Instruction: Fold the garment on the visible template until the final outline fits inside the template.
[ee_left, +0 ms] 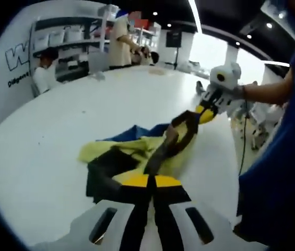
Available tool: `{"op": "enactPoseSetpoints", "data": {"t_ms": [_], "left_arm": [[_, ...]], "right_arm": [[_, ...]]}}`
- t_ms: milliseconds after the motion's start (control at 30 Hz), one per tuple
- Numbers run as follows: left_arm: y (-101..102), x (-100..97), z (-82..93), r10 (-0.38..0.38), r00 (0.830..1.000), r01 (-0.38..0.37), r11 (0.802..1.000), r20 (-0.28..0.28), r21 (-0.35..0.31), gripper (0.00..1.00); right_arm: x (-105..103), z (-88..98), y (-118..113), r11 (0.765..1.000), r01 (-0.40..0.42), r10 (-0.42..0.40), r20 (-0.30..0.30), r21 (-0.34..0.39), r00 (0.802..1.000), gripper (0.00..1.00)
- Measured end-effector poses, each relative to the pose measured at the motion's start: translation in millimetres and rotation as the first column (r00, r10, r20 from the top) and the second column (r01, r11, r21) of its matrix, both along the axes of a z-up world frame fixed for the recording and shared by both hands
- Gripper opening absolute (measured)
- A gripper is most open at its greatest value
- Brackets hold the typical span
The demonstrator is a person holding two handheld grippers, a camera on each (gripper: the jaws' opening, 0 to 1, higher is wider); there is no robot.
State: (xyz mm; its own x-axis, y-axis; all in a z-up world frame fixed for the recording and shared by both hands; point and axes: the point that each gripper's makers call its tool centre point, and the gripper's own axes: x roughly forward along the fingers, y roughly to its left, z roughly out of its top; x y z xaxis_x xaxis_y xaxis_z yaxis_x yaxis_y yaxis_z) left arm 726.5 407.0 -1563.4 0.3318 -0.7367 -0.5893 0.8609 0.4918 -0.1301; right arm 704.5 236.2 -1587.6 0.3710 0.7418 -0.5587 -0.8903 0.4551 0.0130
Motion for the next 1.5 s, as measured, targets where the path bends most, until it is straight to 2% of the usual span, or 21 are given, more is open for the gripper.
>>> {"op": "enactPoseSetpoints", "data": {"t_ms": [100, 200, 333, 533, 667, 833, 900, 1000, 1100, 1267, 1367, 1467, 1500], "left_arm": [[6.1, -8.7, 5.6, 0.013, 1.0, -0.013, 1.0, 0.015, -0.003, 0.0], [11.7, -13.8, 8.3, 0.025, 0.999, -0.025, 1.0, 0.021, -0.008, 0.0], [15.6, -18.9, 10.6, 0.043, 0.999, -0.043, 0.999, 0.029, -0.01, 0.0], [19.5, -20.8, 17.2, 0.086, 0.995, -0.084, 0.996, 0.05, -0.036, 0.0], [22.8, -17.8, 20.7, 0.112, 0.992, -0.109, 0.992, 0.058, -0.057, 0.0], [24.8, -14.1, 30.9, 0.157, 0.984, -0.15, 0.985, 0.08, -0.089, 0.0], [24.0, -11.9, 40.4, 0.185, 0.979, -0.174, 0.977, 0.082, -0.124, 0.0], [22.3, -9.9, 45.9, 0.205, 0.975, -0.192, 0.971, 0.086, -0.142, 0.0], [21.9, -8.0, 54.1, 0.222, 0.969, -0.206, 0.967, 0.105, -0.149, 0.0], [23.0, 0.3, 67.9, 0.268, 0.954, -0.242, 0.953, 0.133, -0.181, 0.0], [22.2, 3.8, 76.7, 0.281, 0.951, -0.251, 0.946, 0.131, -0.207, 0.0], [20.9, 6.6, 87.4, 0.291, 0.946, -0.254, 0.94, 0.143, -0.227, 0.0], [21.9, 9.5, 92.1, 0.299, 0.942, -0.261, 0.937, 0.15, -0.231, 0.0]], "right_arm": [[0.4, -0.2, 5.4, 1.0, 0.001, -0.001, 0.003, 0.013, 1.0, 0.0], [1.9, -6.7, 7.5, 0.999, -0.018, 0.02, 0.029, -0.038, 0.999, 0.0], [6.2, -6.9, 10.1, 0.999, -0.017, 0.02, 0.056, -0.051, 0.998, 0.0], [21.0, 11.6, 10.4, 0.997, 0.03, -0.019, 0.16, -0.068, 0.987, 0.0], [26.7, 21.1, 6.7, 0.996, 0.063, -0.048, 0.202, -0.066, 0.978, 0.0], [32.9, 39.0, 2.4, 0.993, 0.116, -0.106, 0.249, -0.028, 0.963, 0.0], [36.4, 53.6, 2.7, 0.987, 0.157, -0.156, 0.267, 0.017, 0.951, 0.0], [39.8, 66.6, 2.4, 0.983, 0.18, -0.181, 0.303, 0.031, 0.936, 0.0], [41.8, 83.6, 4.0, 0.976, 0.205, -0.219, 0.314, 0.079, 0.924, 0.0], [48.2, 97.0, 3.5, 0.967, 0.236, -0.255, 0.345, 0.096, 0.903, 0.0], [51.7, 104.4, 3.0, 0.96, 0.253, -0.28, 0.349, 0.121, 0.894, 0.0], [55.4, 114.2, 2.6, 0.953, 0.266, -0.302, 0.353, 0.146, 0.886, 0.0], [58.5, 123.1, 1.9, 0.946, 0.277, -0.32, 0.359, 0.168, 0.876, 0.0]]}}
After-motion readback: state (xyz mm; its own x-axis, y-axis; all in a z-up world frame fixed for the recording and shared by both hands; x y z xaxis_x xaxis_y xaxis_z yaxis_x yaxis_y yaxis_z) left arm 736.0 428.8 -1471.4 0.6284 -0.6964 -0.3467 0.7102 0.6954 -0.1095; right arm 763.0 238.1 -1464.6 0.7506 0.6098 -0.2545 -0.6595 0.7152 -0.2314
